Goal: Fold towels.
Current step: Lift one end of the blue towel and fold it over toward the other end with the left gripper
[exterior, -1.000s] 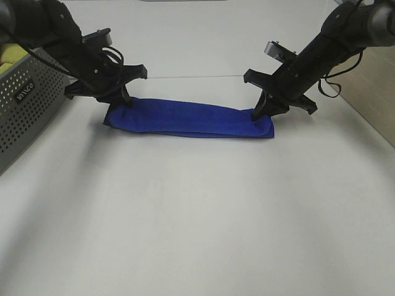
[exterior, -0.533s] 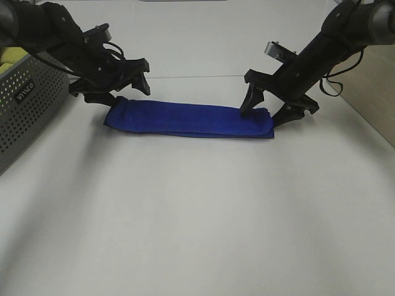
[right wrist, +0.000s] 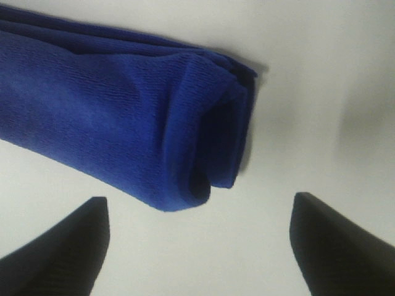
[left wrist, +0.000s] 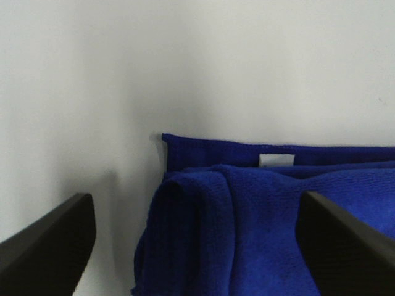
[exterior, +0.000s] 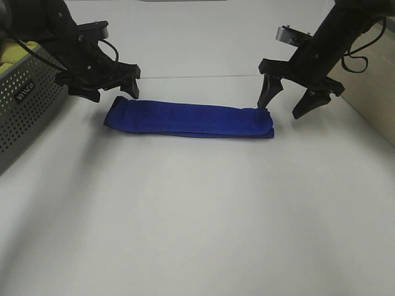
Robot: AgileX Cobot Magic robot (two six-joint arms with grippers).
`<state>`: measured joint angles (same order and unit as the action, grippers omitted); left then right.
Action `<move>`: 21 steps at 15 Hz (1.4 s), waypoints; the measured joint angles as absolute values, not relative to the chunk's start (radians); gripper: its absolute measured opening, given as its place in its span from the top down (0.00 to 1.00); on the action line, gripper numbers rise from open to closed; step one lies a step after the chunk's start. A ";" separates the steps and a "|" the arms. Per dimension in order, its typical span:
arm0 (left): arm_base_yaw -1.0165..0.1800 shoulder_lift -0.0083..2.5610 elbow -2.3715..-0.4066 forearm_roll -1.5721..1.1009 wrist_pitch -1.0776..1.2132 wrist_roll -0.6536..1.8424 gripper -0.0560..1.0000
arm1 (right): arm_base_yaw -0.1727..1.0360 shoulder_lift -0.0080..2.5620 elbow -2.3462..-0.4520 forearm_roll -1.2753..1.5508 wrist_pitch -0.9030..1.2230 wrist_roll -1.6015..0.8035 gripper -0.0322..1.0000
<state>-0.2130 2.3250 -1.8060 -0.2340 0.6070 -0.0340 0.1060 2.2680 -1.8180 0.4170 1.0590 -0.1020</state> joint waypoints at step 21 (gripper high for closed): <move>-0.183 2.315 -1.816 -0.236 0.622 0.026 0.88 | 0.106 2.268 -1.818 0.399 1.016 -0.098 0.24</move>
